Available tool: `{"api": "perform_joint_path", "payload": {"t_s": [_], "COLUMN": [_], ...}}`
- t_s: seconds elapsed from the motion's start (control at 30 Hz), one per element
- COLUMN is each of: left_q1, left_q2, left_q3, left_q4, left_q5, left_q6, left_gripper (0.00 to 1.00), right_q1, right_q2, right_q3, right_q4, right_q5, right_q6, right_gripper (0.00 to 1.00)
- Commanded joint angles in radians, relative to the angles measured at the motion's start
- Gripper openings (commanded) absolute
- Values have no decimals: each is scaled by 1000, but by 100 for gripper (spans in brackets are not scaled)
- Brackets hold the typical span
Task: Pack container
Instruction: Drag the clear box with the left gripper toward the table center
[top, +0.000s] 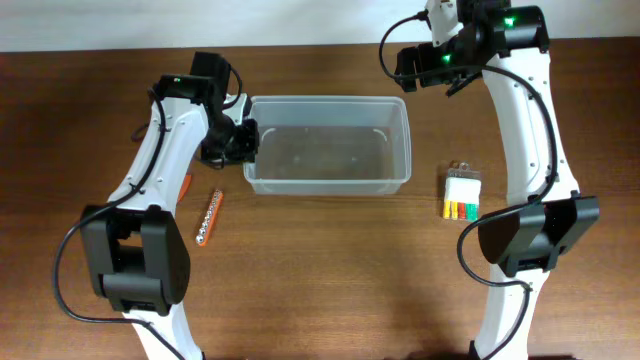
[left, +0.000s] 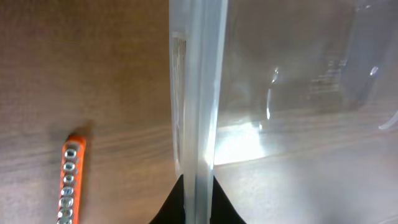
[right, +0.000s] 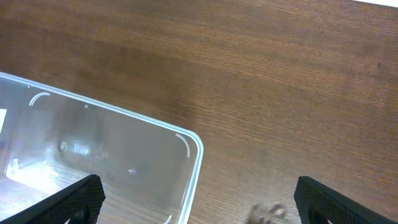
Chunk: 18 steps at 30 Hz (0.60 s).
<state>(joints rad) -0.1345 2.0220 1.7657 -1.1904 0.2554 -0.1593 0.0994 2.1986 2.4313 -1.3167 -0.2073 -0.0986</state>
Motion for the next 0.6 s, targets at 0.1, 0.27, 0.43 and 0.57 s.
{"api": "perform_joint_path", "payload": {"t_s": [0.1, 0.27, 0.43, 0.57], "left_q1": [2, 2, 2, 2], "left_q2": [-2, -2, -2, -2], "left_q3": [24, 23, 21, 21], "left_q4": [-30, -32, -38, -37], "left_q5": [10, -27, -82, -89], "left_q6": [2, -8, -7, -7], "left_gripper": [2, 2, 2, 2], "right_q1": [6, 6, 6, 6], "right_q2": [16, 16, 16, 16], "right_q3": [15, 15, 15, 15], "right_q4": [-5, -13, -15, -15], "right_q5": [10, 10, 10, 10], "right_q6": [-2, -2, -2, -2], "right_gripper": [99, 99, 99, 99]}}
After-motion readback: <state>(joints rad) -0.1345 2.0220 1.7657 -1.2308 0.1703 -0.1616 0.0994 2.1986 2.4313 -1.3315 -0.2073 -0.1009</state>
